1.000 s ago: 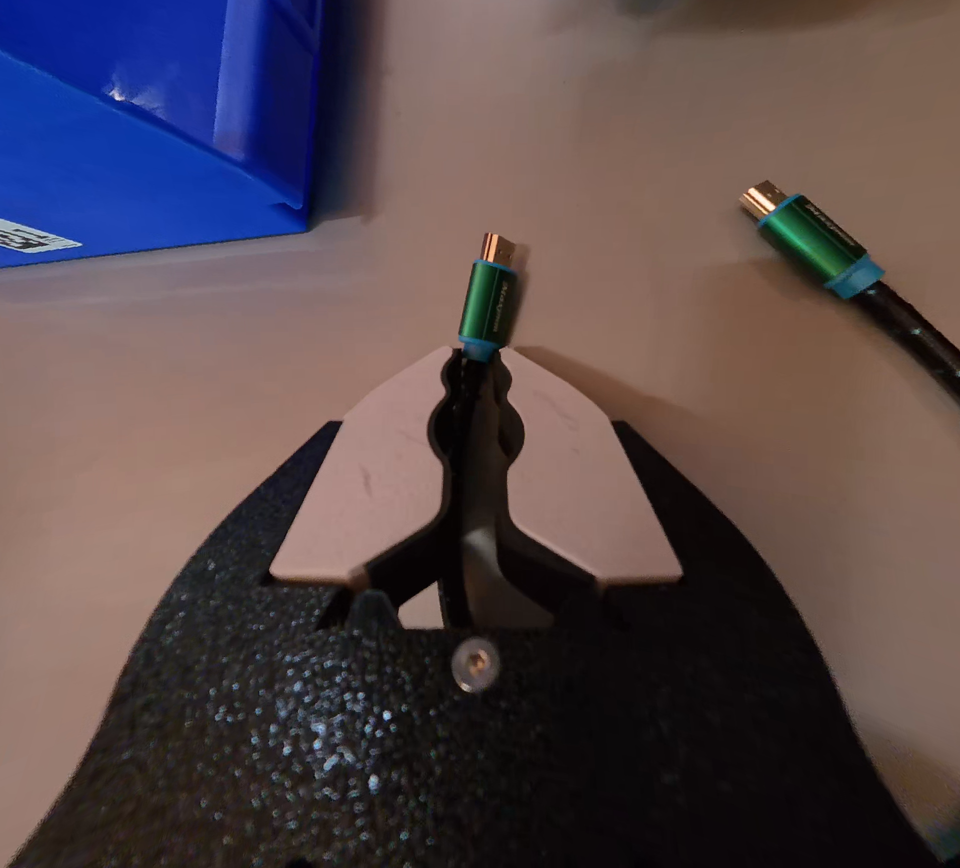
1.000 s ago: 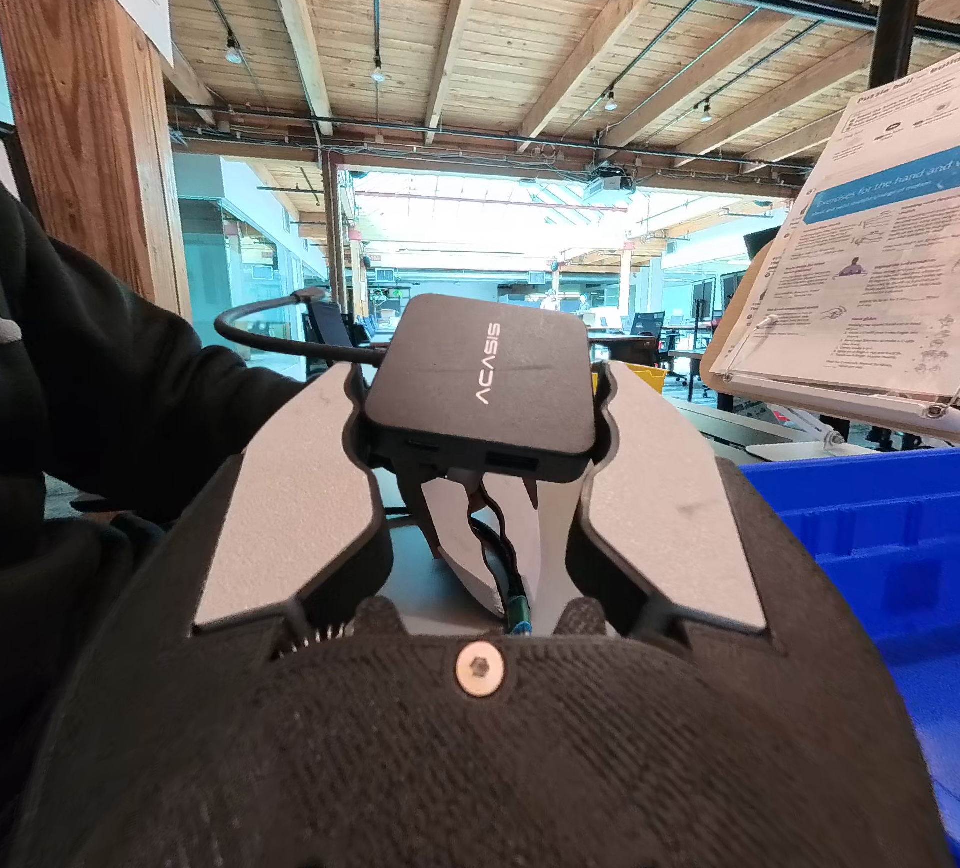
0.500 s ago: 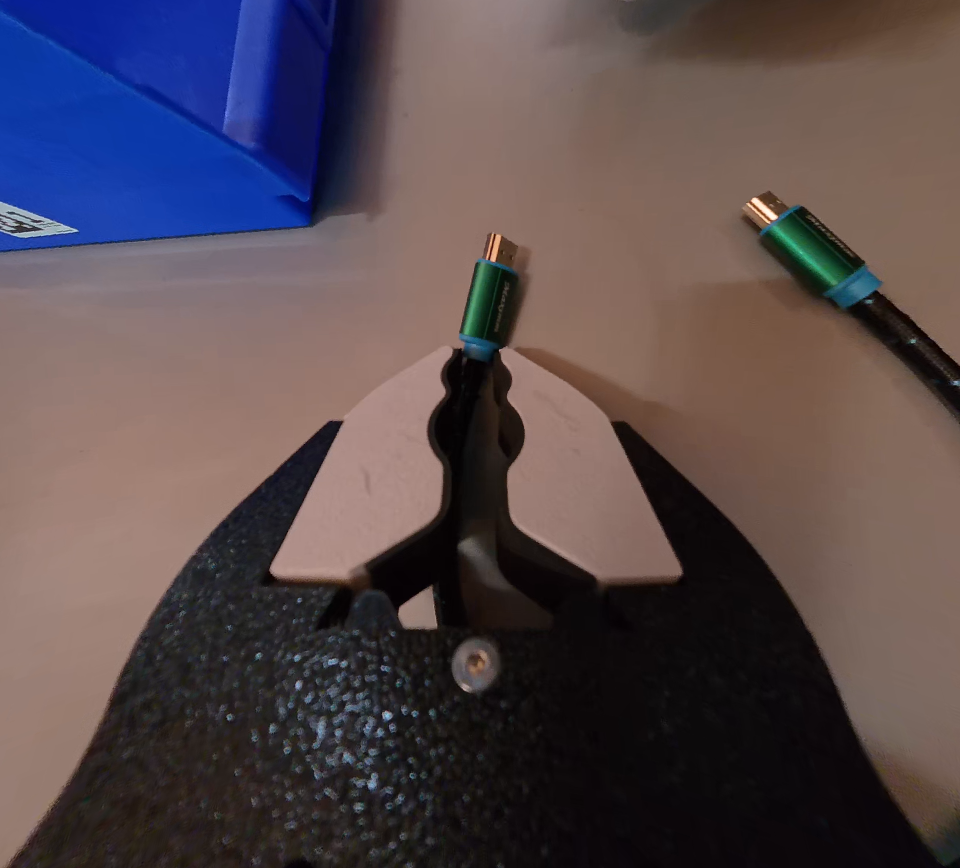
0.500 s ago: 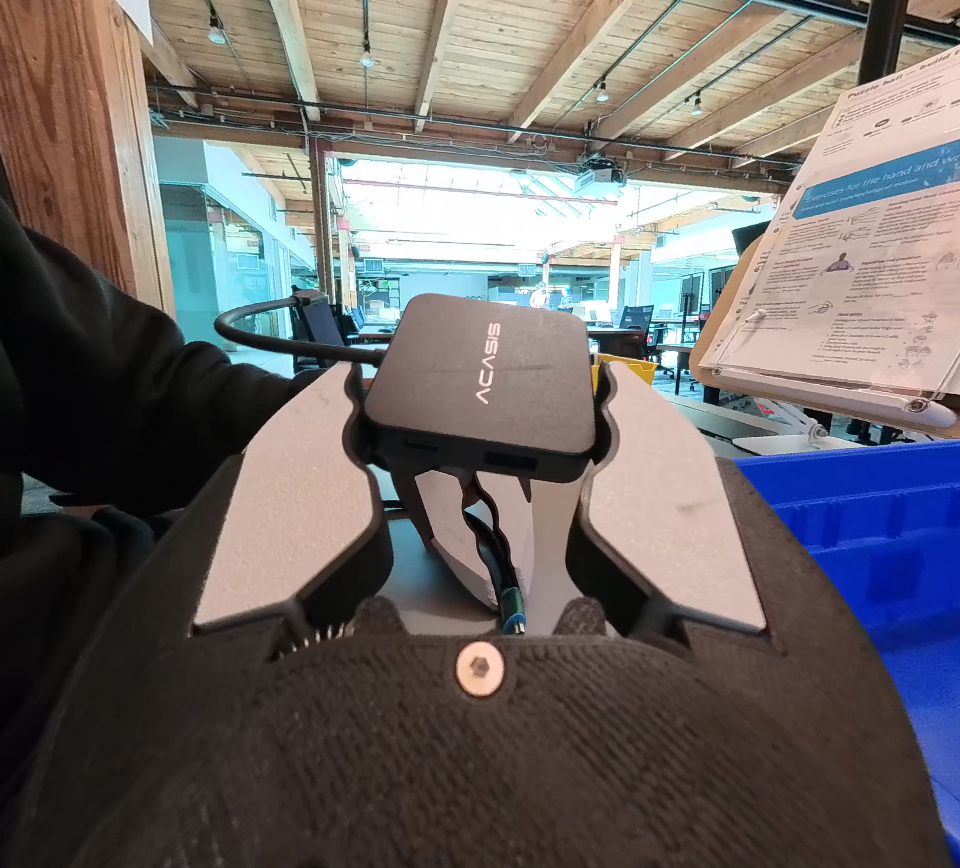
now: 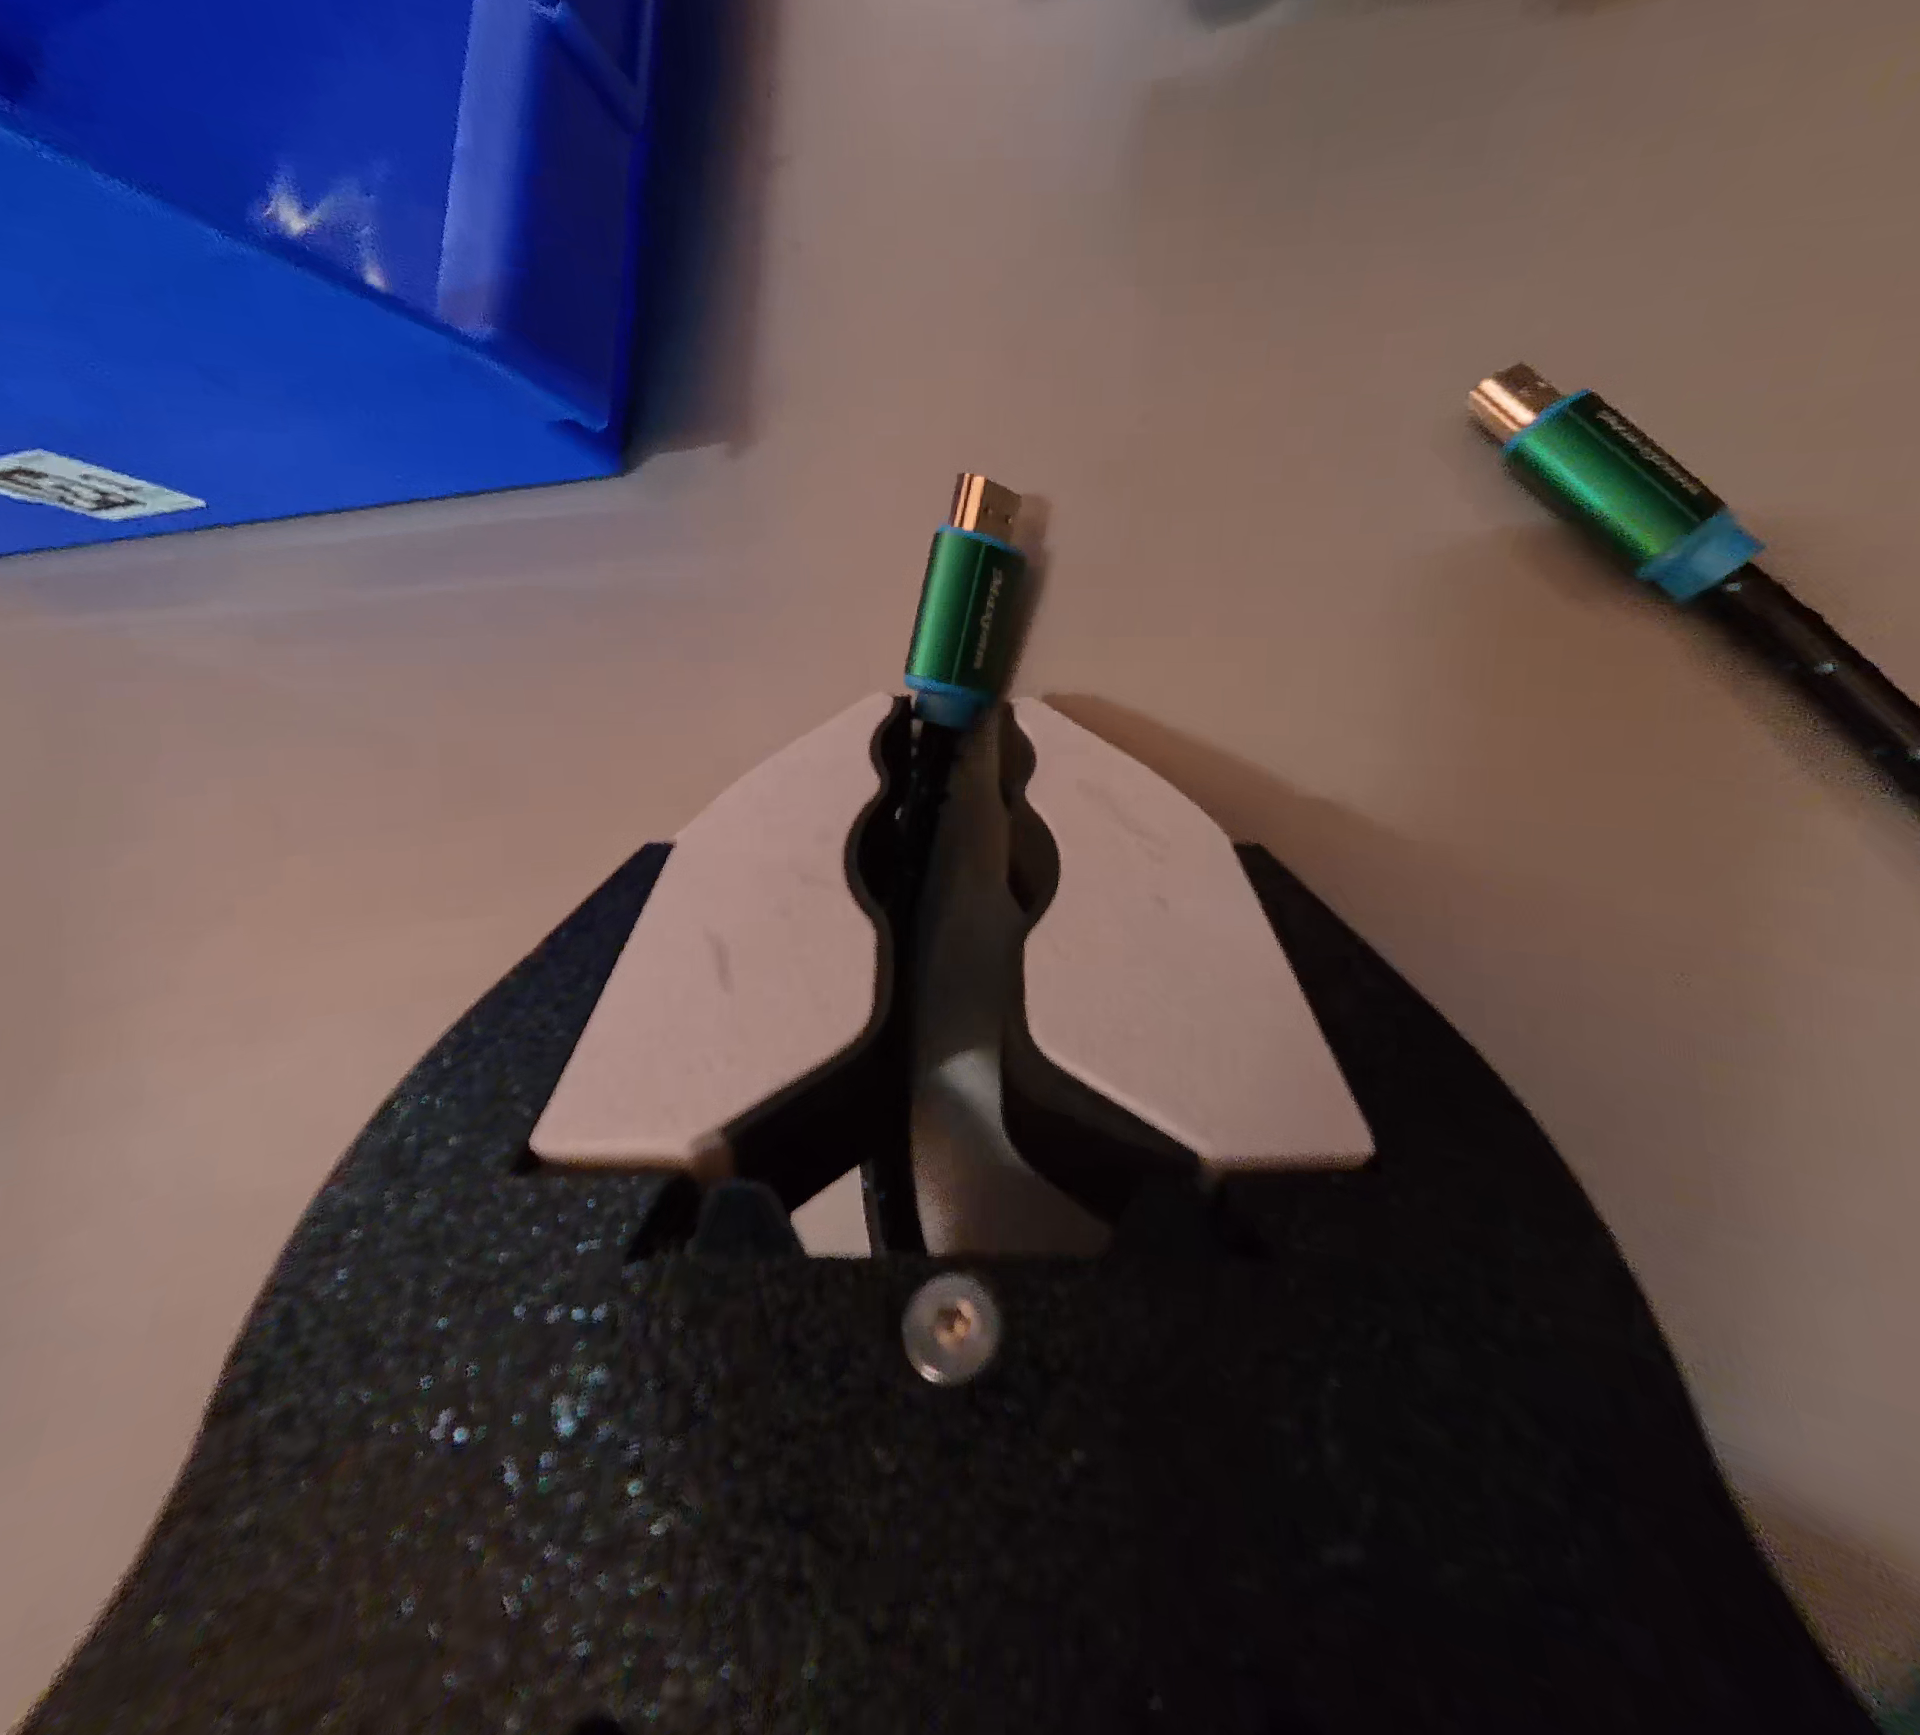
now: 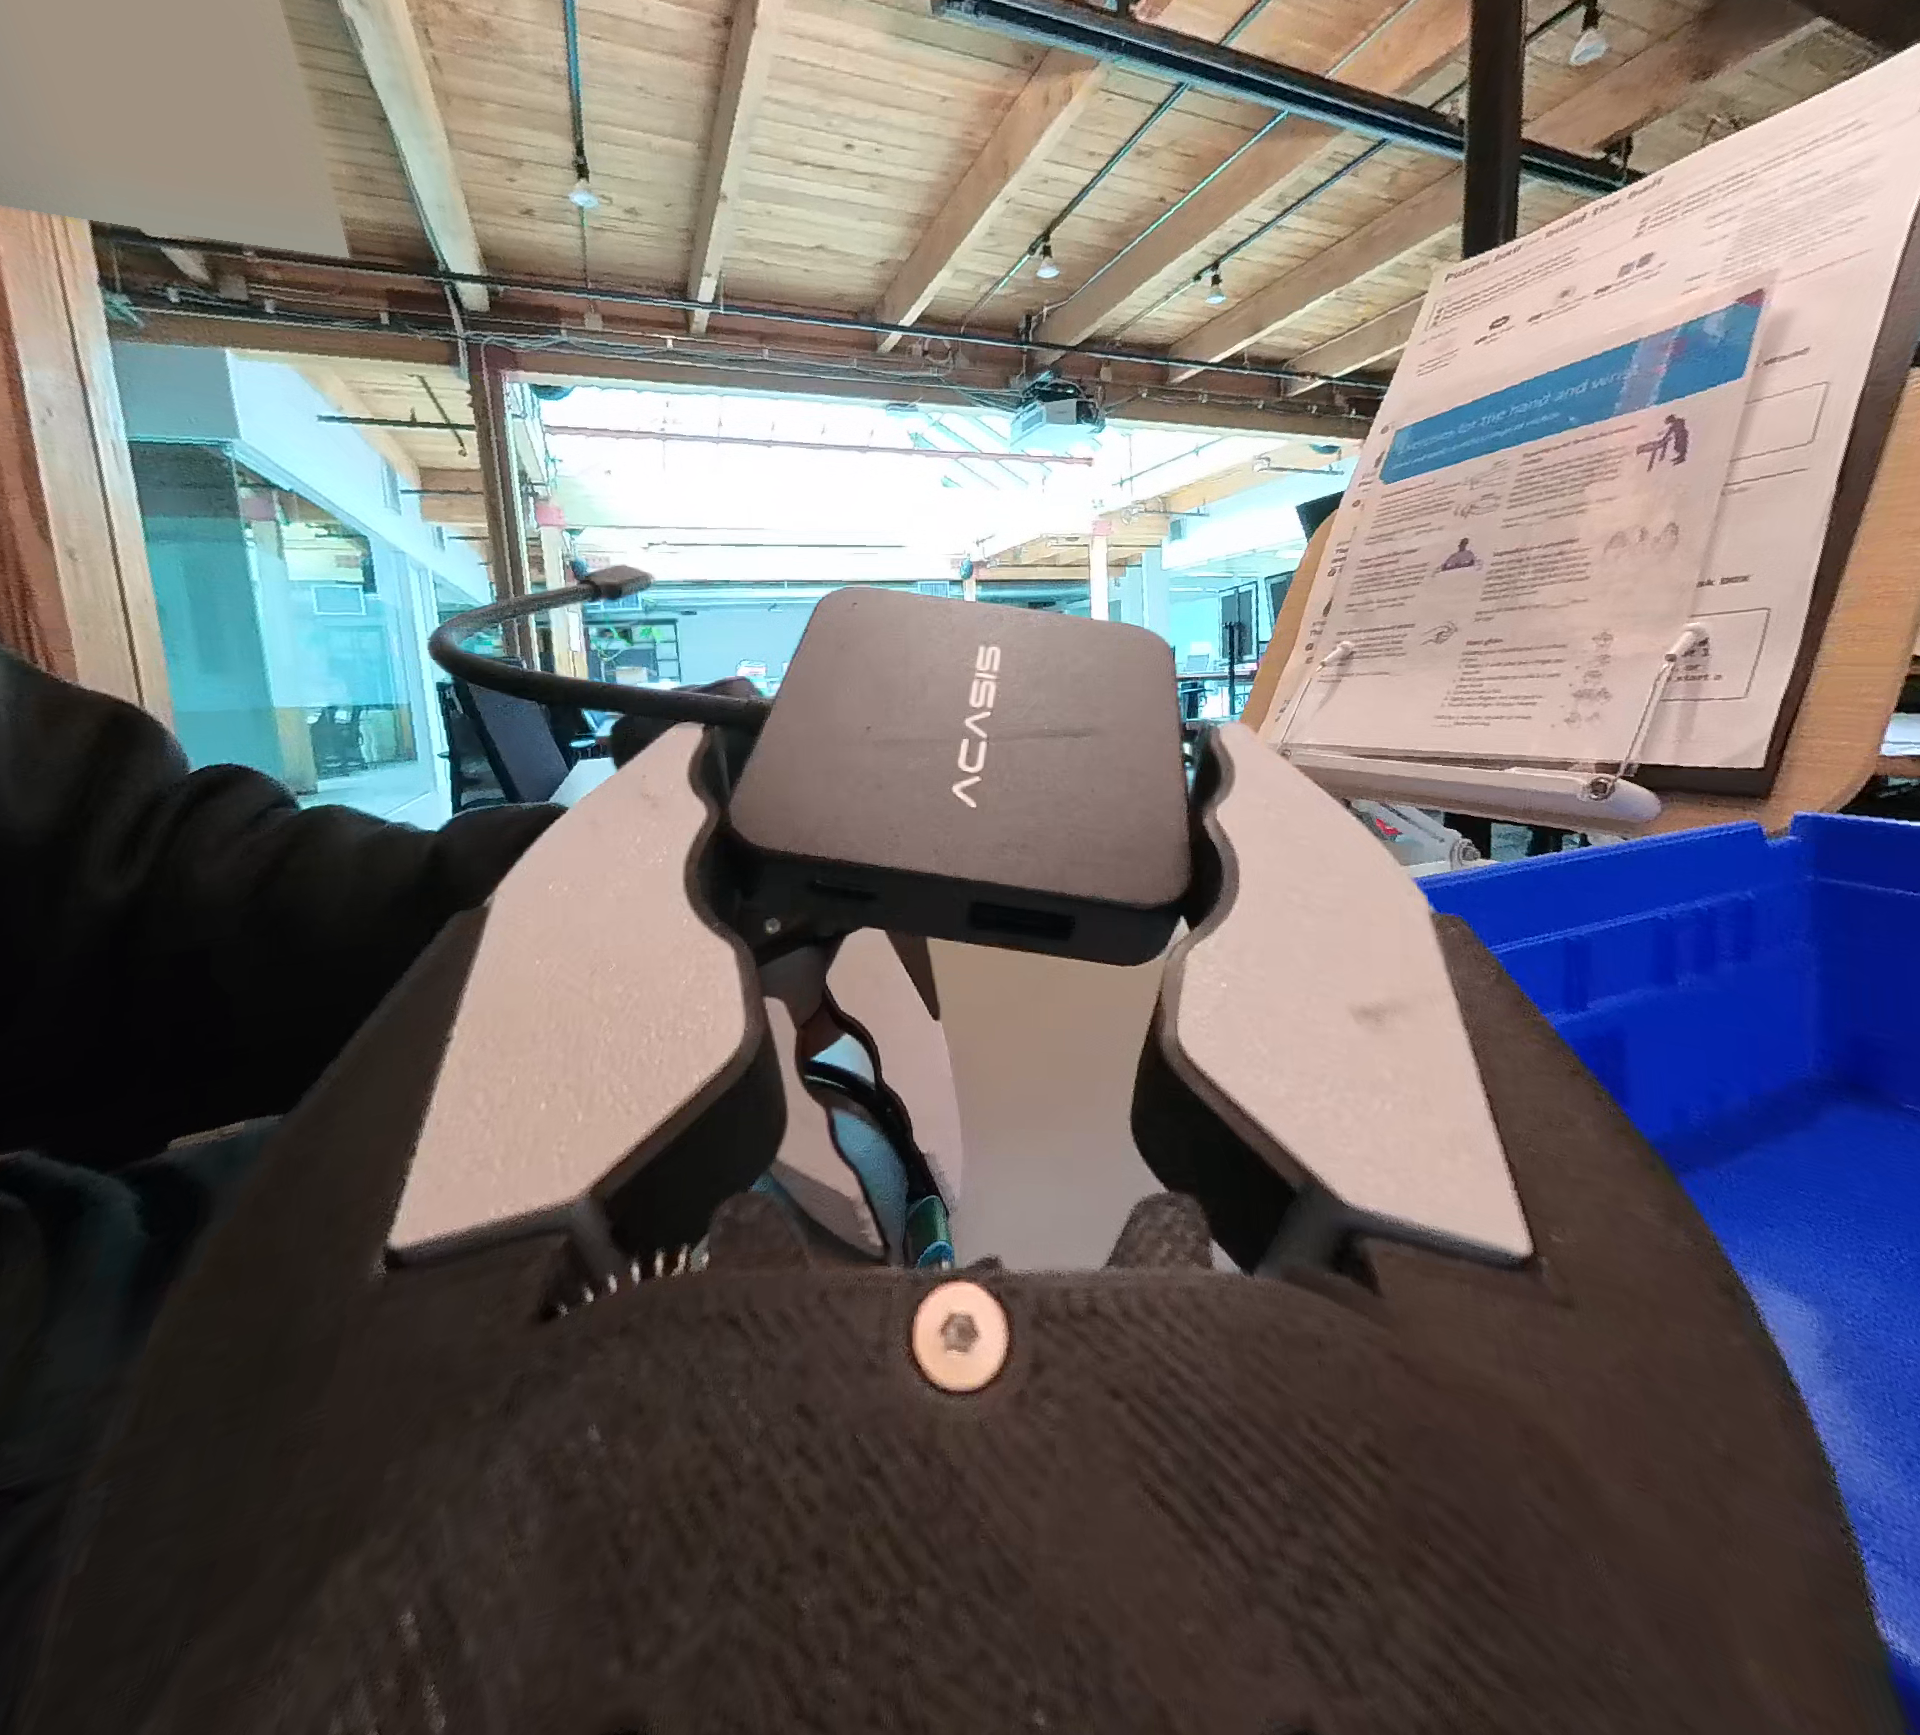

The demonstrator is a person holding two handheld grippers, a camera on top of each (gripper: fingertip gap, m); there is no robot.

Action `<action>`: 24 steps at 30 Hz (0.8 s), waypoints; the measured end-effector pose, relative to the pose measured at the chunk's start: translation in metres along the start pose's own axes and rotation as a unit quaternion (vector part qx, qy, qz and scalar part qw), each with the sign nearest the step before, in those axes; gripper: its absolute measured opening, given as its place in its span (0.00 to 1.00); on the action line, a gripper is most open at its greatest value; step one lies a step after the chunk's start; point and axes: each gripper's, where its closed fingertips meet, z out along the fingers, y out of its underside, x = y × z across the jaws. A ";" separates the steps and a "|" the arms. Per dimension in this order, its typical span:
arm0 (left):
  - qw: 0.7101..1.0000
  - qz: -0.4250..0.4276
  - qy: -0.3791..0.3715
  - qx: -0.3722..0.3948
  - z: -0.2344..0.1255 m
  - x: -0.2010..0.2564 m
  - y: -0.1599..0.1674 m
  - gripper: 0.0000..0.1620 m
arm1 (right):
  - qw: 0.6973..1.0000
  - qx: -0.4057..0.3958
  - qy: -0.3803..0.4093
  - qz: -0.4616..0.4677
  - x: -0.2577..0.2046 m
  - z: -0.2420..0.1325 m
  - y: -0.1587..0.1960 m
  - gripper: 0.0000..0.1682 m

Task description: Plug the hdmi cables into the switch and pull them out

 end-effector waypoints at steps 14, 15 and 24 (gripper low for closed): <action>0.990 0.119 -0.058 -0.050 -0.003 -0.009 0.003 0.14 | 1.000 -0.011 0.003 0.001 0.002 0.002 0.004 0.51; 0.990 0.121 -0.059 -0.051 -0.002 -0.008 0.003 0.11 | 1.000 -0.010 0.003 0.000 0.001 0.002 0.004 0.51; 0.994 0.082 -0.063 -0.036 0.002 -0.014 0.005 0.04 | 1.000 -0.024 0.001 -0.003 0.000 0.004 0.009 0.51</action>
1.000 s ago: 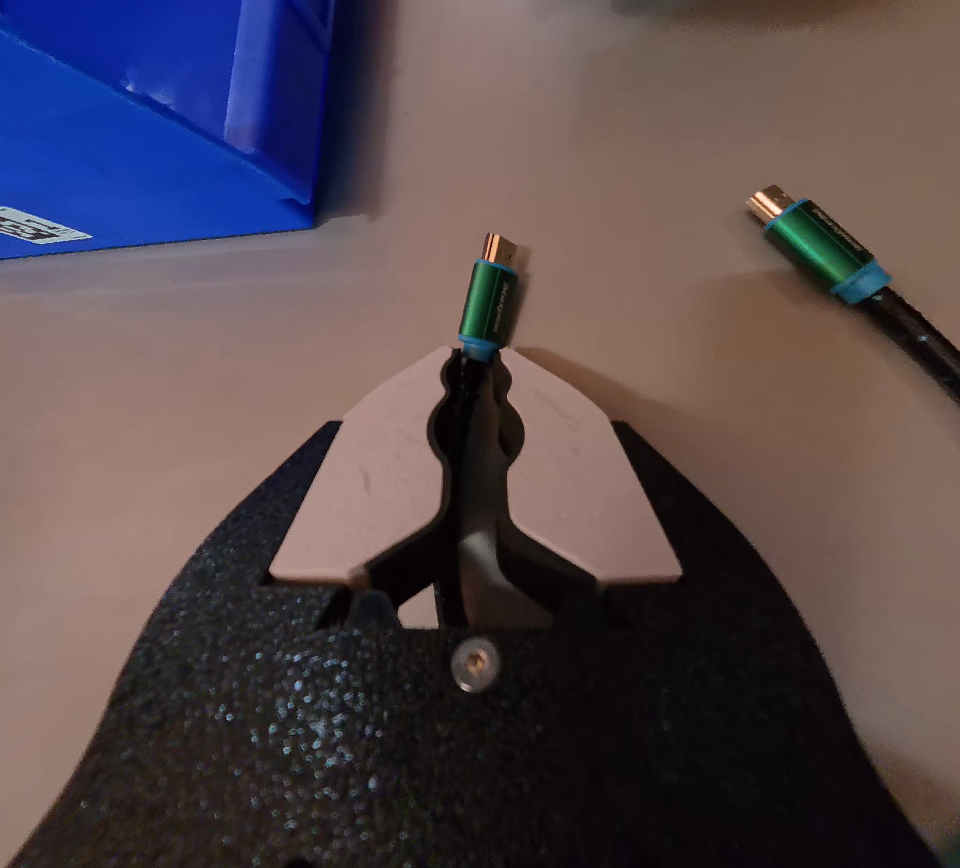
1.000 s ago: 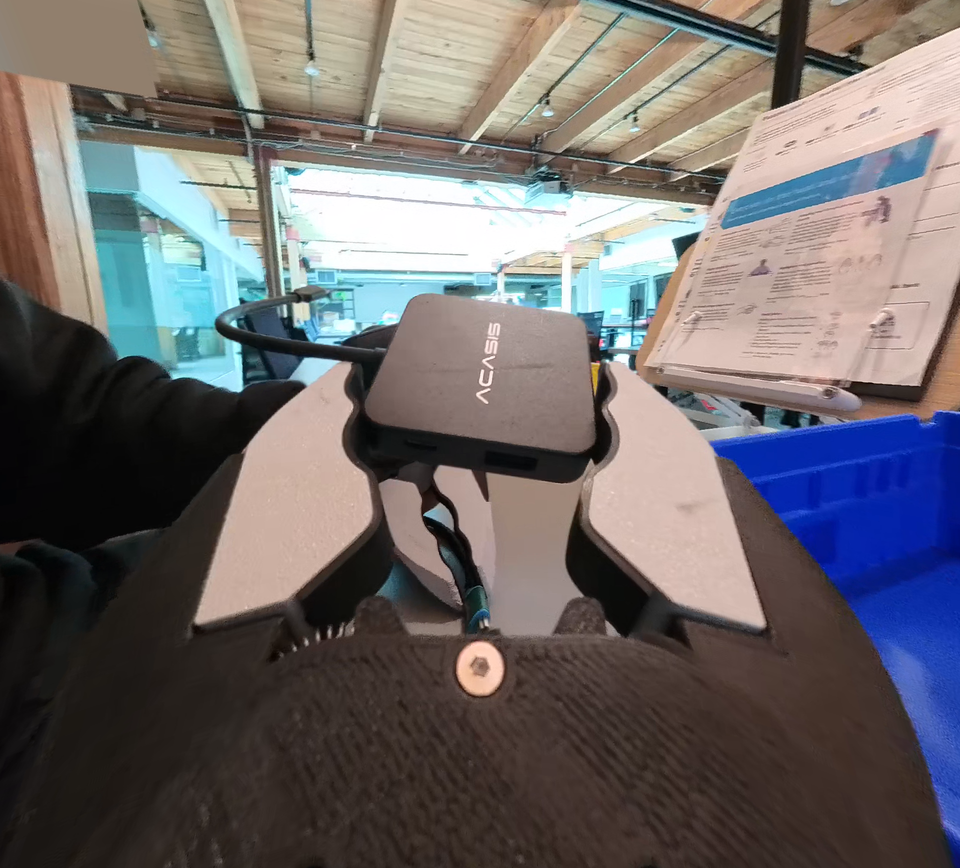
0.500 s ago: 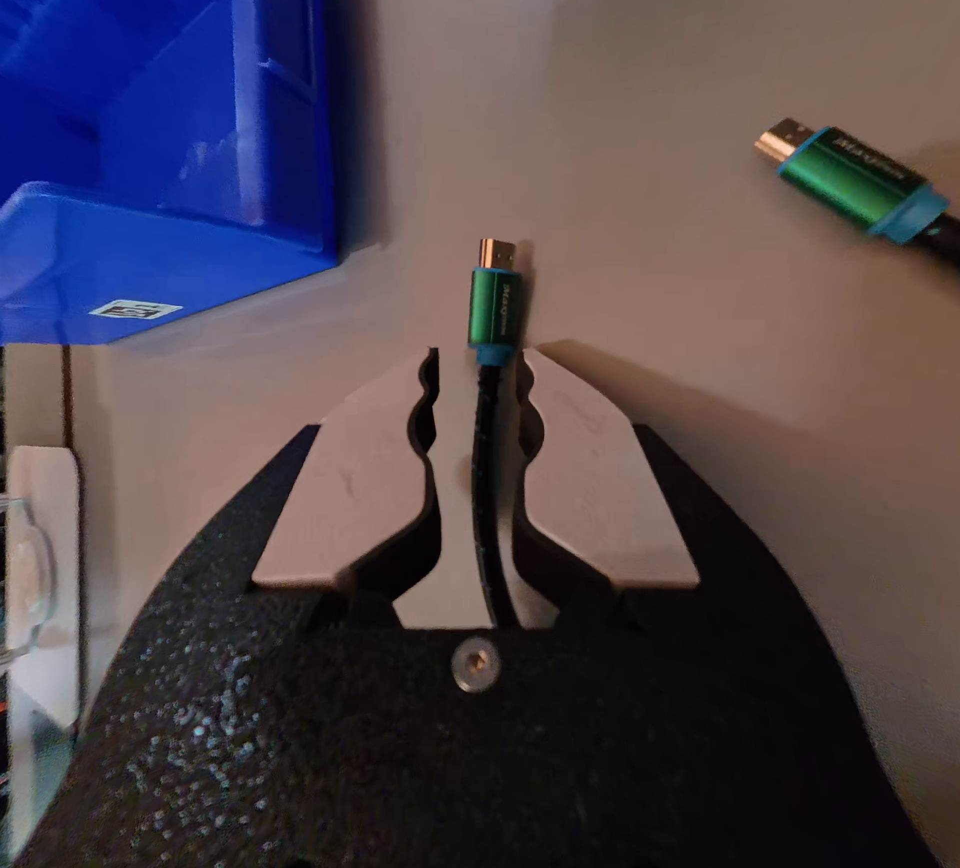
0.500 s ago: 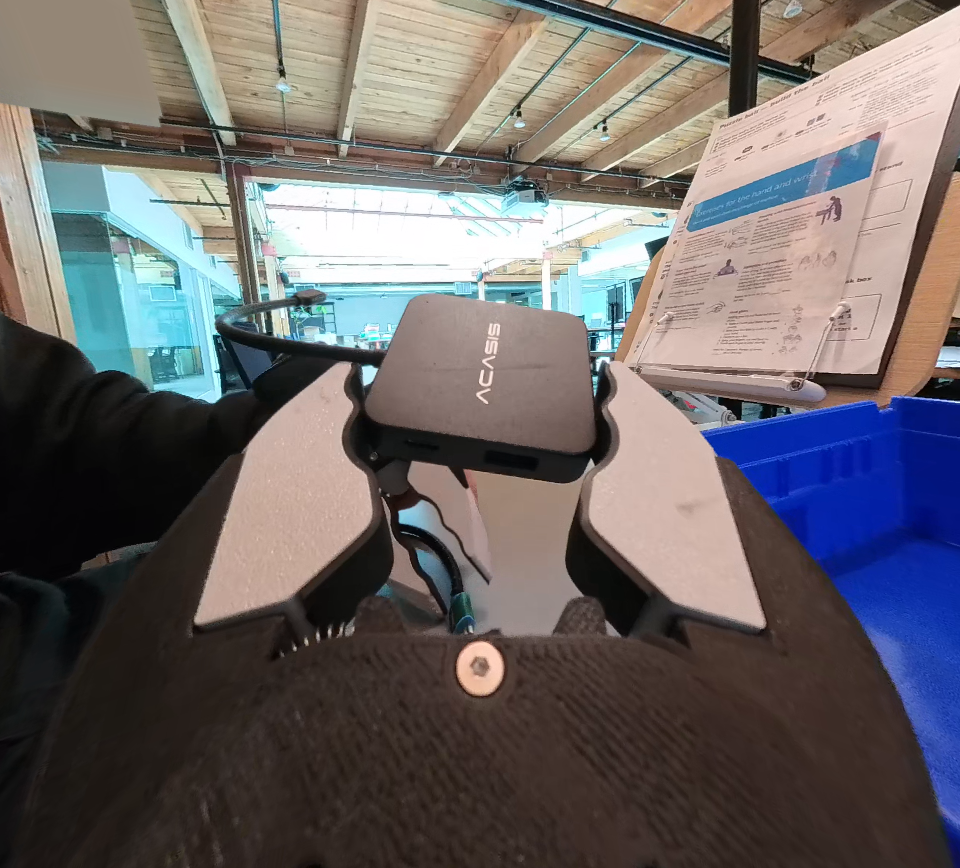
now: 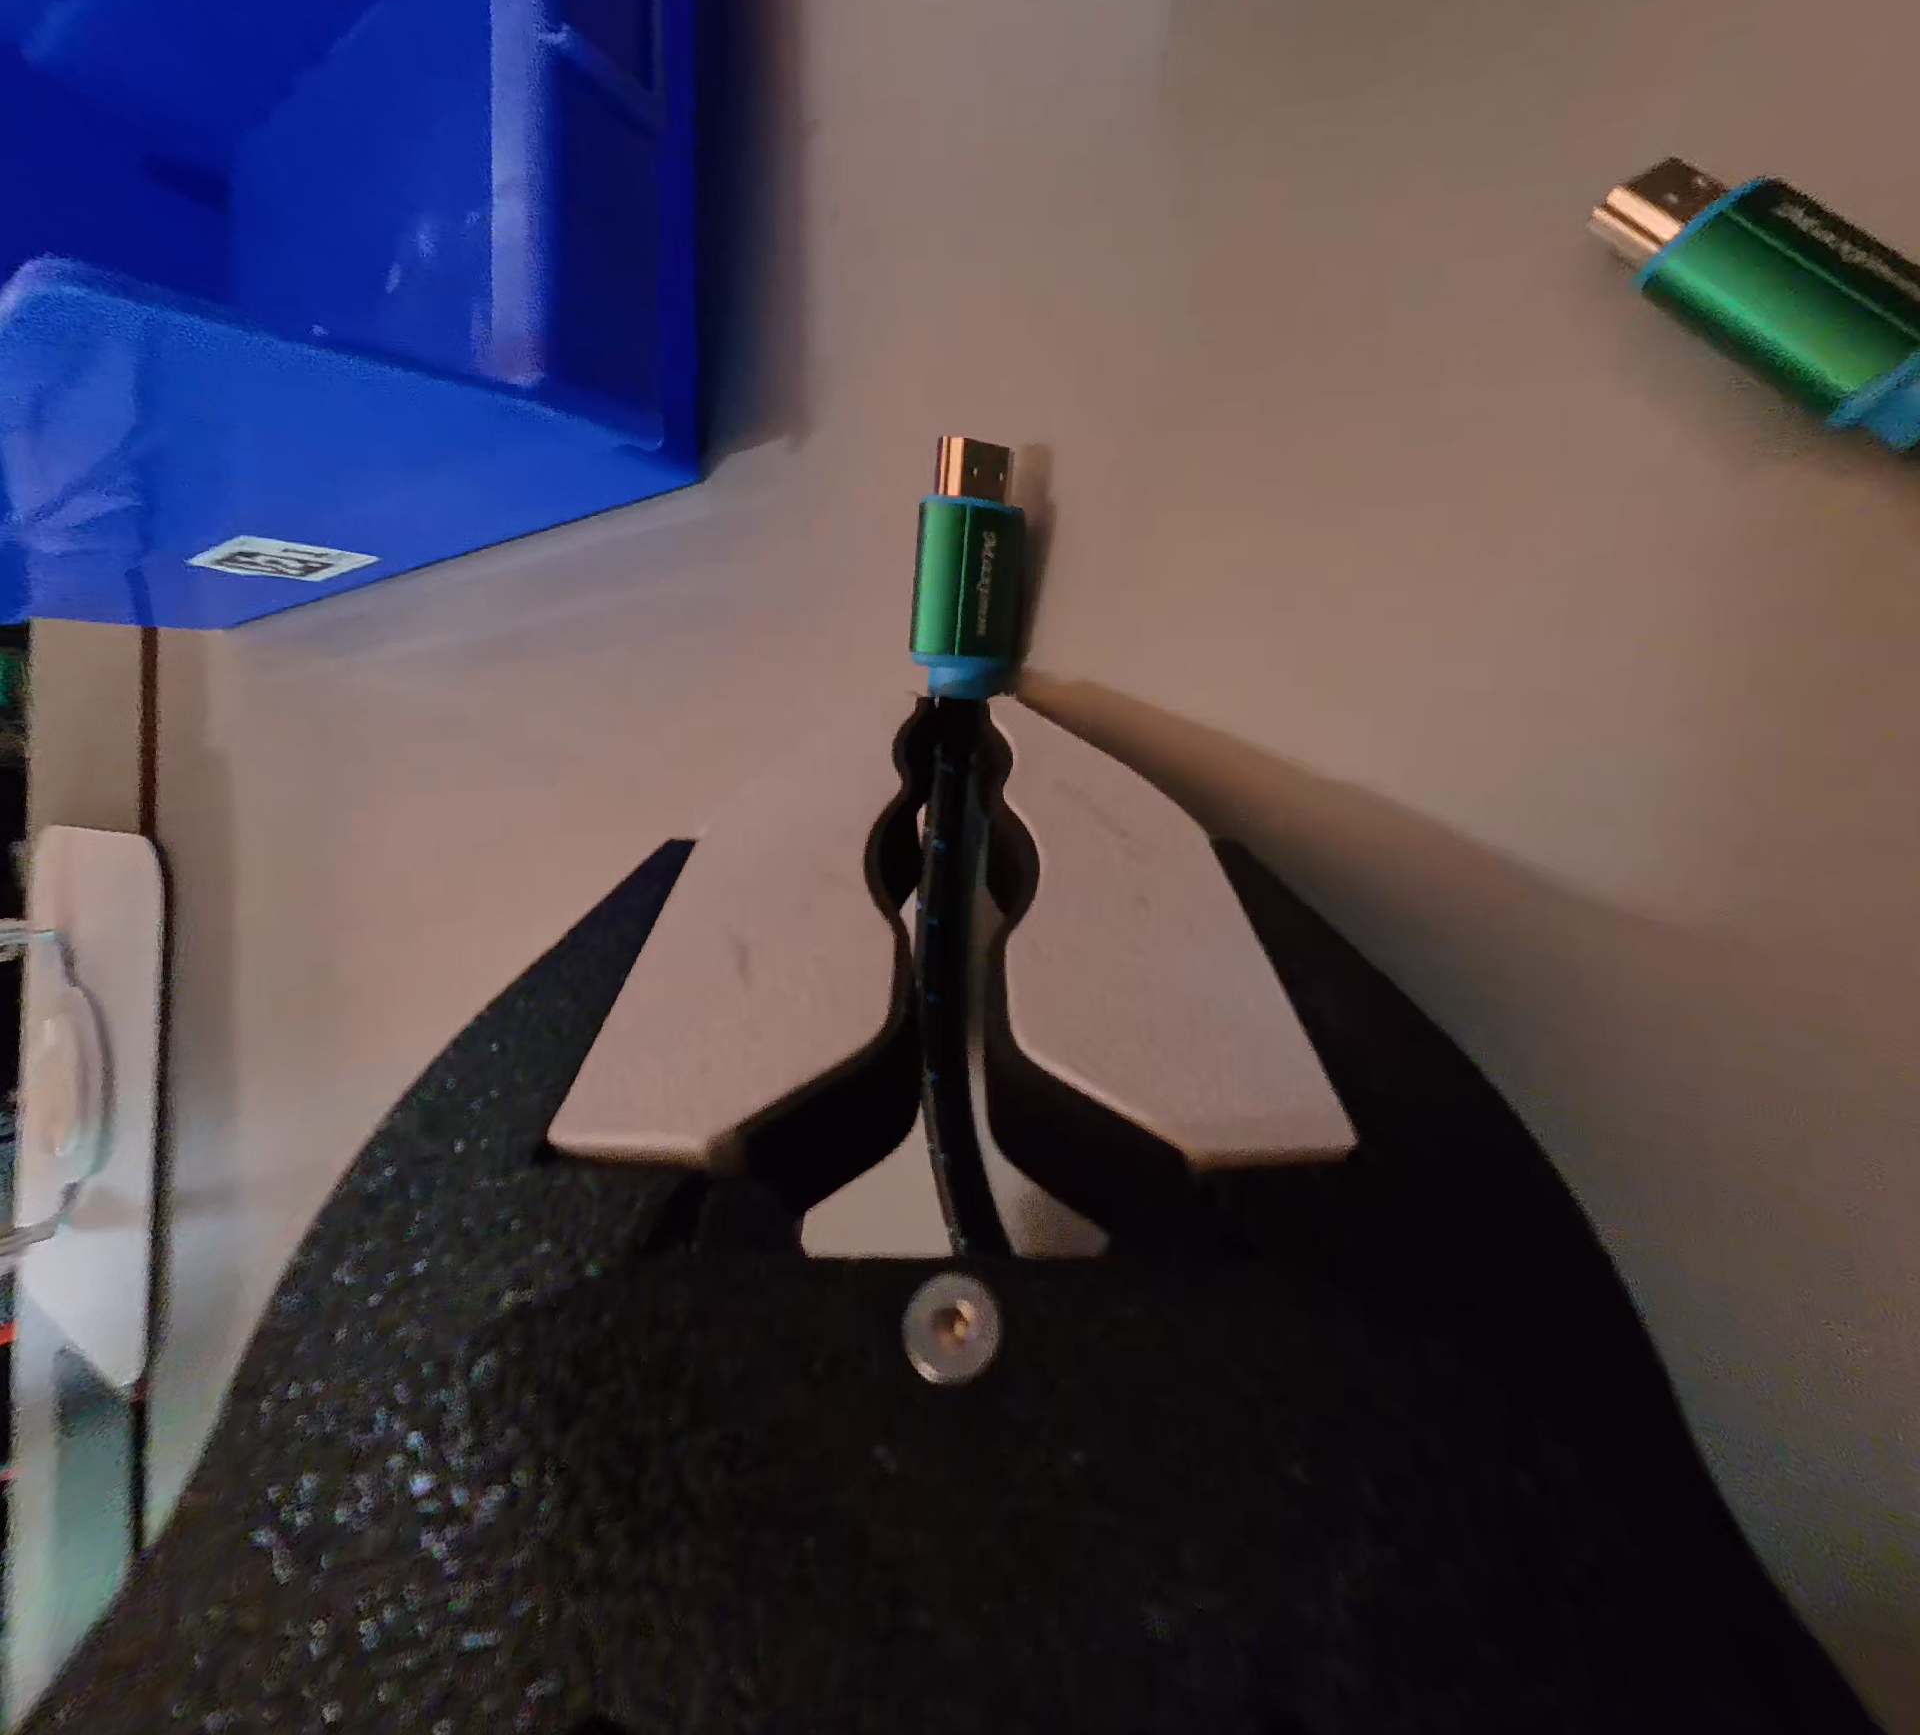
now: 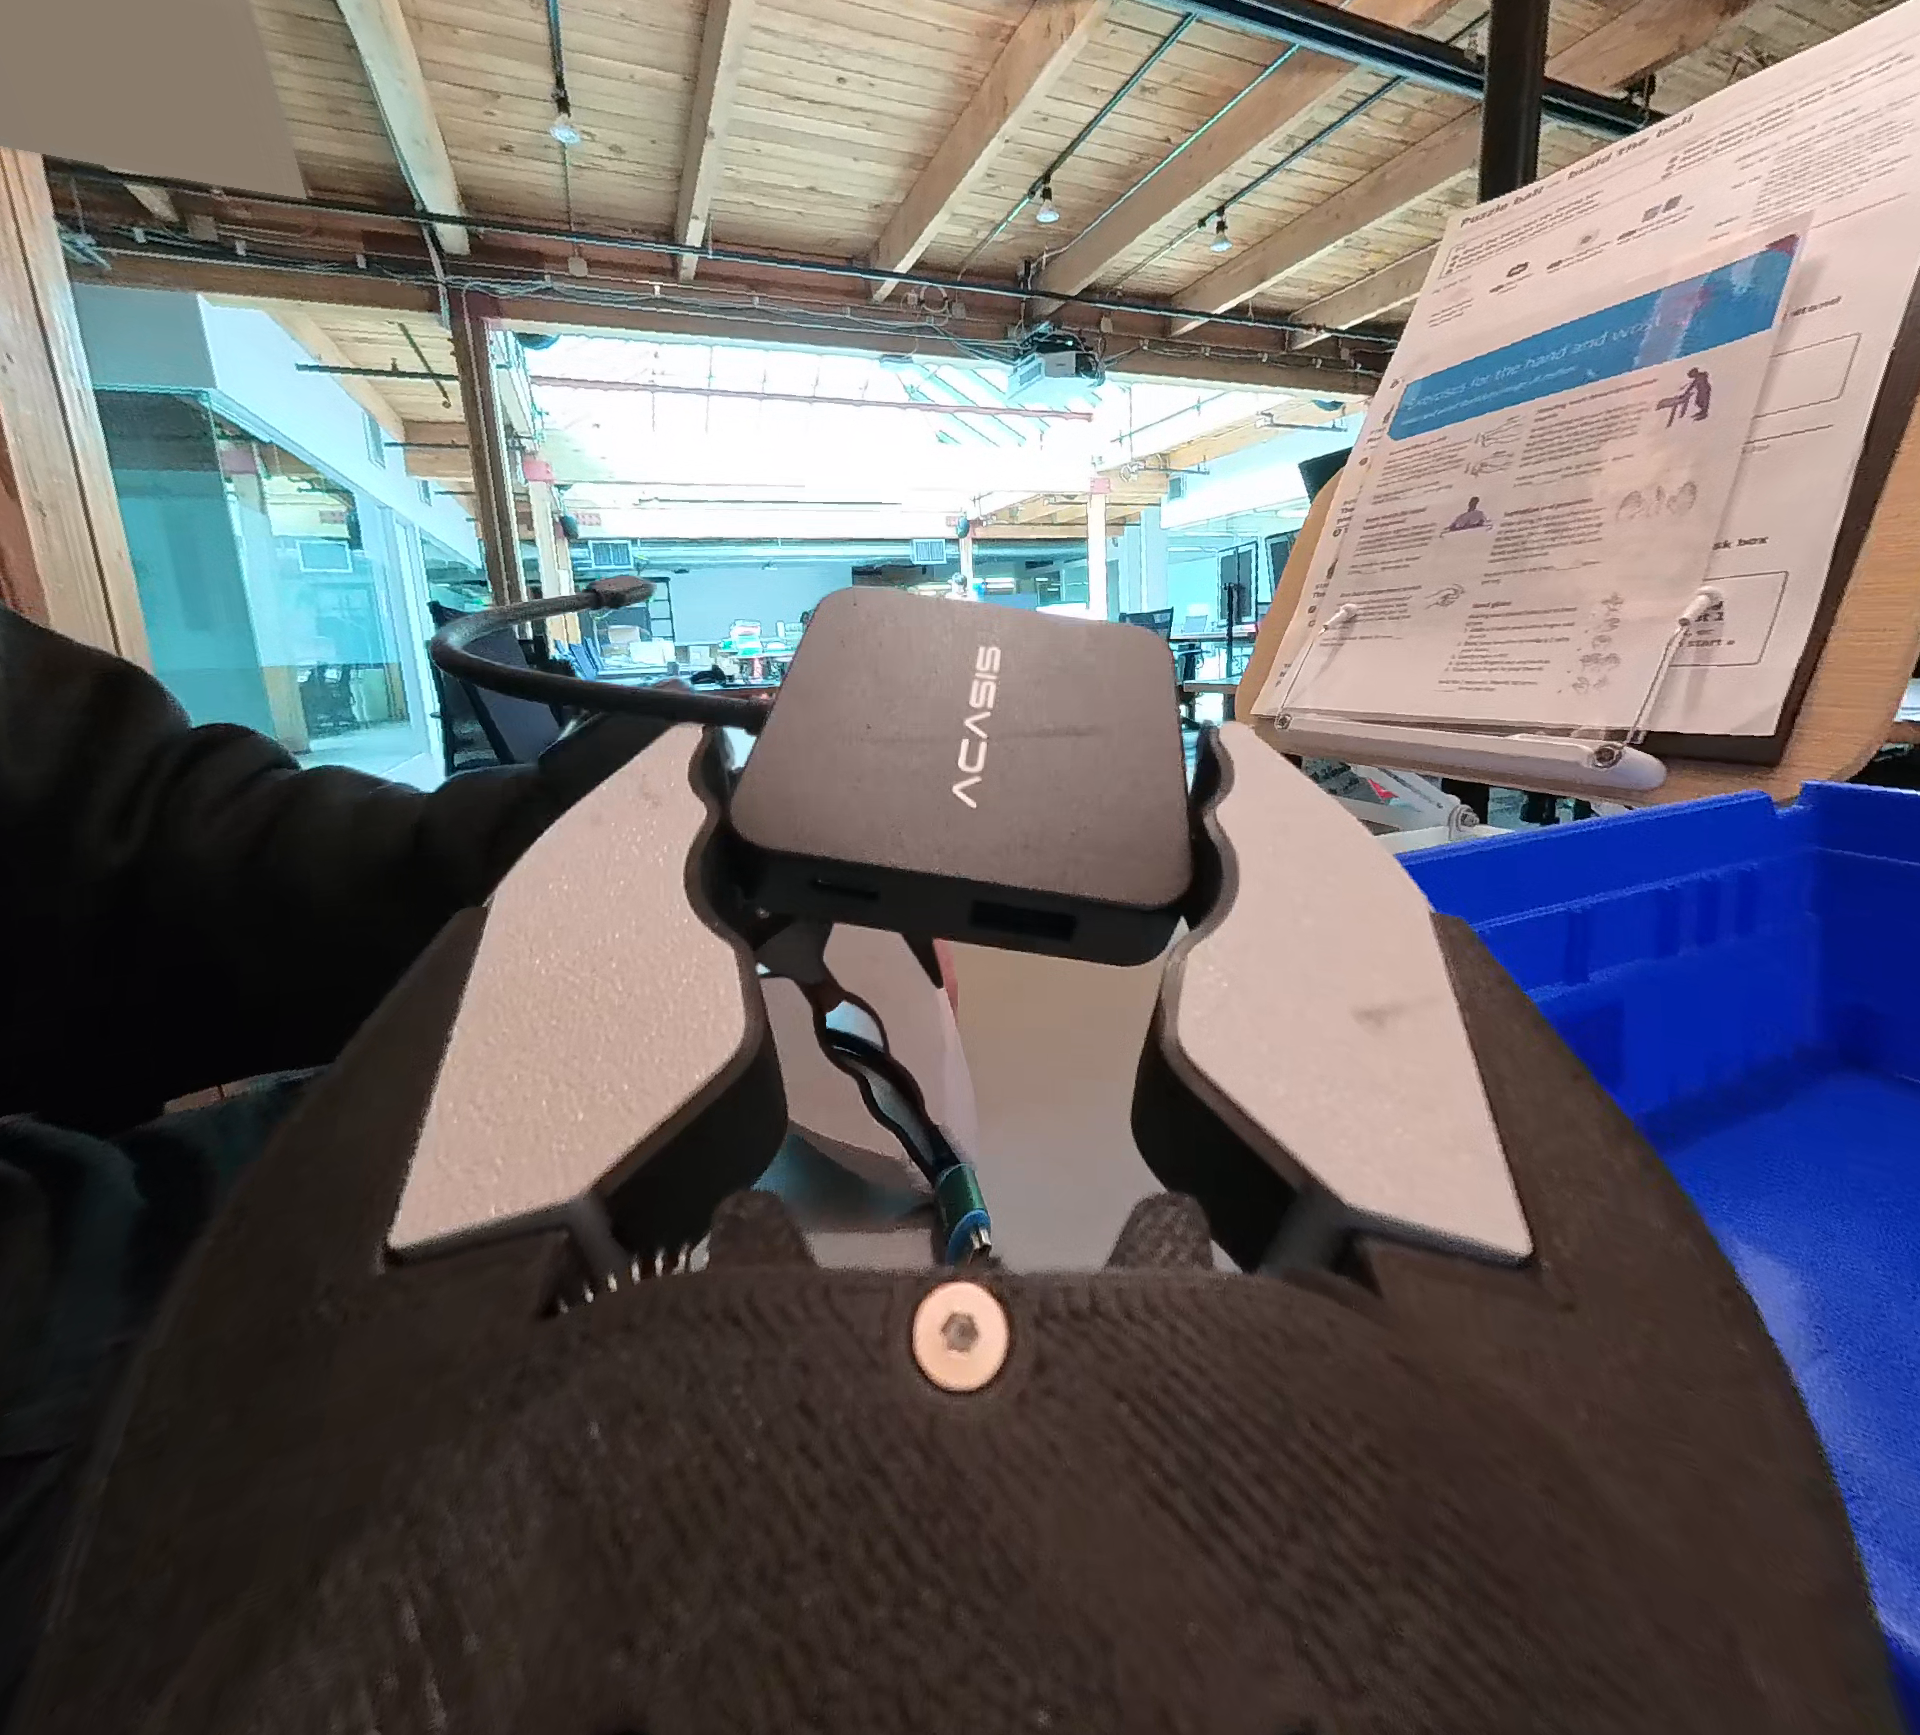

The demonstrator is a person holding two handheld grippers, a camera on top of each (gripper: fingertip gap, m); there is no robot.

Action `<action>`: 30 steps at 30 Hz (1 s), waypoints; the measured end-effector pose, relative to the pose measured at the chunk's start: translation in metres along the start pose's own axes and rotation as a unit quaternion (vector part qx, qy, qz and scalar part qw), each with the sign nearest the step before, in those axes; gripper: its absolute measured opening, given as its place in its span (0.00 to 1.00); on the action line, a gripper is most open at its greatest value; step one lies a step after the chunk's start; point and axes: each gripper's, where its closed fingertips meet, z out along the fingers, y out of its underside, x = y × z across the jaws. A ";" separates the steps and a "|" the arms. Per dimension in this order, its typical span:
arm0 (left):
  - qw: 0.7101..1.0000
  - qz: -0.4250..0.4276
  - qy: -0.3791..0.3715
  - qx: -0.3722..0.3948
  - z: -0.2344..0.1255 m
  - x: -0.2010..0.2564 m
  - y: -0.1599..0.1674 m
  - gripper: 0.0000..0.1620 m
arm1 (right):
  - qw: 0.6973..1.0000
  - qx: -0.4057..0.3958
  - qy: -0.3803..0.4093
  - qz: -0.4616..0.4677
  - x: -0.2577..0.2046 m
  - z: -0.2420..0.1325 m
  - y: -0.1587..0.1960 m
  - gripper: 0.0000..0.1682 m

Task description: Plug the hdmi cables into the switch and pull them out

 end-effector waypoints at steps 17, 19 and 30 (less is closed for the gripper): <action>0.989 -0.143 0.023 0.006 -0.050 0.048 -0.038 0.28 | 0.999 0.028 0.028 -0.002 0.010 -0.004 -0.010 0.51; 0.983 -0.181 0.032 0.005 -0.052 0.067 -0.046 0.32 | 0.999 0.032 0.033 -0.017 0.010 -0.006 -0.012 0.51; 0.972 -0.230 0.050 0.005 -0.038 0.088 -0.033 0.08 | 0.998 0.057 0.039 -0.010 0.010 -0.009 -0.019 0.51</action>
